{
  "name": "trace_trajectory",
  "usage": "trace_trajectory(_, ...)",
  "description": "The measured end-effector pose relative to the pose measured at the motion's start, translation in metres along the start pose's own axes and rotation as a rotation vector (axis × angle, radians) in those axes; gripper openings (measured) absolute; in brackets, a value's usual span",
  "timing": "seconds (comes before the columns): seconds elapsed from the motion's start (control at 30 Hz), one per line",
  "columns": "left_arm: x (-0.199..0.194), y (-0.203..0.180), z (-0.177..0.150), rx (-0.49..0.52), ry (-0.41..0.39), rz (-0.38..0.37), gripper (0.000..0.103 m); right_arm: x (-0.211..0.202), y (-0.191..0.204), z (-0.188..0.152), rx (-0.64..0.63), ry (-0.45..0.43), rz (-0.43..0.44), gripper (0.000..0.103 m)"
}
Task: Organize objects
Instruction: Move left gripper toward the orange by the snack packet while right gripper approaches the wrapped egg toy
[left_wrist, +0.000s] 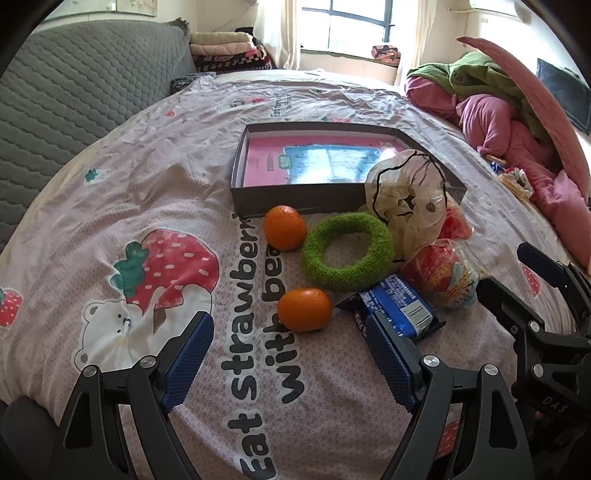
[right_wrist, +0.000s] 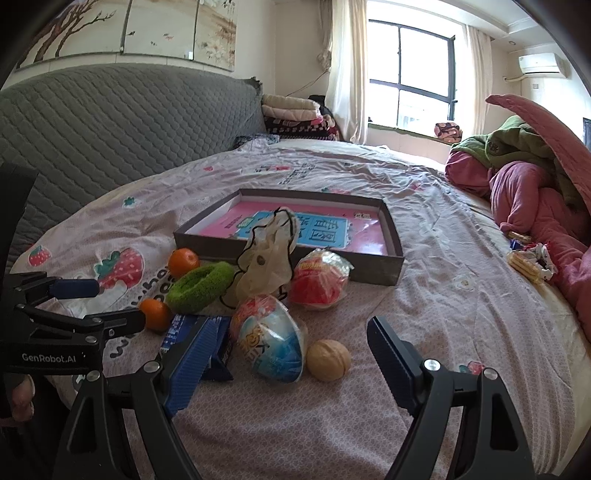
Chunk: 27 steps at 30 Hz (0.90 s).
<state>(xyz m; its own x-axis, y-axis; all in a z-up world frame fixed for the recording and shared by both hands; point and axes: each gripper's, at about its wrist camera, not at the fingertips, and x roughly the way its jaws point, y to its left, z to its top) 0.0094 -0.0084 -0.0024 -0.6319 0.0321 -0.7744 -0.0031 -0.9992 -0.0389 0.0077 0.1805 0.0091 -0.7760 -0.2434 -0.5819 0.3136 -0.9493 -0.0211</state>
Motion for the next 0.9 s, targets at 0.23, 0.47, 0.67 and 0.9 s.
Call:
trace_trajectory(0.23,0.011,0.007,-0.001,-0.009,0.023,0.008,0.085,0.006,0.006,-0.003,-0.039,0.027,0.001,0.083)
trace_trajectory(0.47,0.018,0.008,-0.004,-0.005,0.039,0.005,0.085,0.010,0.006,-0.004,-0.054,0.040,-0.012,0.083)
trace_trajectory(0.67,0.024,0.009,-0.005,-0.001,0.046,-0.001,0.085,0.016,0.007,-0.004,-0.067,0.054,-0.018,0.083)
trace_trajectory(0.9,0.030,0.008,-0.005,0.008,0.051,-0.016,0.085,0.025,0.010,-0.004,-0.089,0.084,-0.008,0.081)
